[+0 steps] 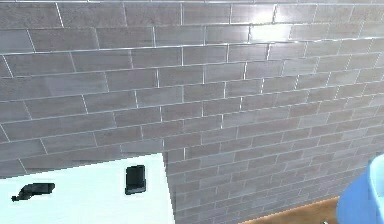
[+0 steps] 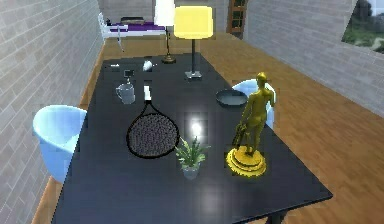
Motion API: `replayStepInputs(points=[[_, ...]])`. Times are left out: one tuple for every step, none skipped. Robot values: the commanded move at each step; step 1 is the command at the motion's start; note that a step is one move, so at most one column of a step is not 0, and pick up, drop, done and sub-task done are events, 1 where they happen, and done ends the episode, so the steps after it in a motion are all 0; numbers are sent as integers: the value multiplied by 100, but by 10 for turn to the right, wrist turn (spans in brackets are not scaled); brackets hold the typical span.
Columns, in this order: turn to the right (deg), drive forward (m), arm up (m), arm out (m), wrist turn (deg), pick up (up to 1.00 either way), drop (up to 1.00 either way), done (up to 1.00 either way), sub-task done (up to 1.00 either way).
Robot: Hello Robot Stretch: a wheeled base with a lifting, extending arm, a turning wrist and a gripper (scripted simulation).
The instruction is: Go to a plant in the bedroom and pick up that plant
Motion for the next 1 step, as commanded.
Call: replayStepInputs(points=[[0, 0, 36, 0, 0, 0, 0, 0, 0]])
